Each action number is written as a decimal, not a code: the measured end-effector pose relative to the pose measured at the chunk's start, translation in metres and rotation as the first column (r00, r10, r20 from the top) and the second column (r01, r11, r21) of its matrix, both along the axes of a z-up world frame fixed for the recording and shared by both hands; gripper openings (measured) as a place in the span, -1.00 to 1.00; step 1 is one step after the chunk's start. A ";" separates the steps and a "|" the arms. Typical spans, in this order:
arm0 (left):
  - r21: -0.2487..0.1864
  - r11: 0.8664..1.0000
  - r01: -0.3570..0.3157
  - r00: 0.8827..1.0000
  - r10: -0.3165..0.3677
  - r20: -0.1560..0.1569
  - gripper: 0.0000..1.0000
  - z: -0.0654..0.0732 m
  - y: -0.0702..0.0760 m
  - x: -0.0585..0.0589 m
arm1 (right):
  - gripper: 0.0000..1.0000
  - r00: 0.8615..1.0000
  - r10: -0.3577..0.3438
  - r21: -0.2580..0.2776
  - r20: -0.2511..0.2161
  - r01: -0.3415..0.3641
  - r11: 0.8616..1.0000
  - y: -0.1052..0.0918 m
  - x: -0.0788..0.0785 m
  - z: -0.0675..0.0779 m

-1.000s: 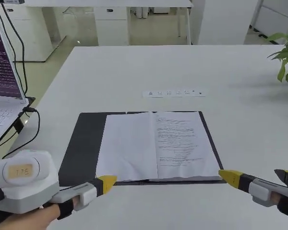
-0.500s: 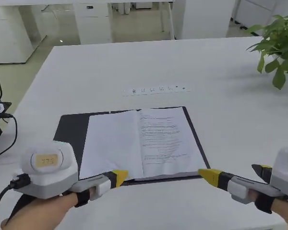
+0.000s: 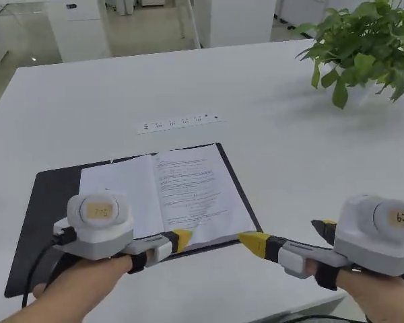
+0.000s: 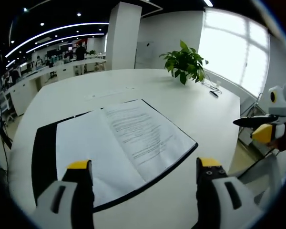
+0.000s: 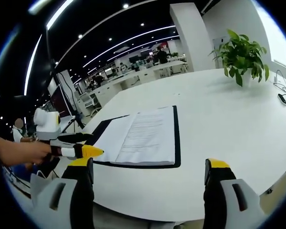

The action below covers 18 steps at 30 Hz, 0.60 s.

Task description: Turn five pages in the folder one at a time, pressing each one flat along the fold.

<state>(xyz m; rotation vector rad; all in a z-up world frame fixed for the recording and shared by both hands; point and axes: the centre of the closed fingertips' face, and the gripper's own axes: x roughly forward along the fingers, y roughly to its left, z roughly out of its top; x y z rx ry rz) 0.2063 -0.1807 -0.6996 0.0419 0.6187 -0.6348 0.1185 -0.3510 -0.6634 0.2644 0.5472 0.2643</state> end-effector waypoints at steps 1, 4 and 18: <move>-0.001 1.000 0.010 1.000 -0.010 -0.003 0.79 -0.002 -0.007 0.001 | 0.93 1.000 0.003 0.004 0.002 -0.003 1.000 0.001 0.000 0.001; -0.012 0.999 0.036 0.999 -0.036 0.010 0.78 -0.004 -0.022 0.006 | 0.92 1.000 0.000 0.013 0.015 0.000 1.000 0.003 -0.002 0.004; 0.024 0.992 0.125 0.992 -0.125 0.013 0.66 -0.037 -0.083 0.028 | 0.94 0.996 -0.046 0.078 0.079 0.040 0.996 0.004 -0.004 0.020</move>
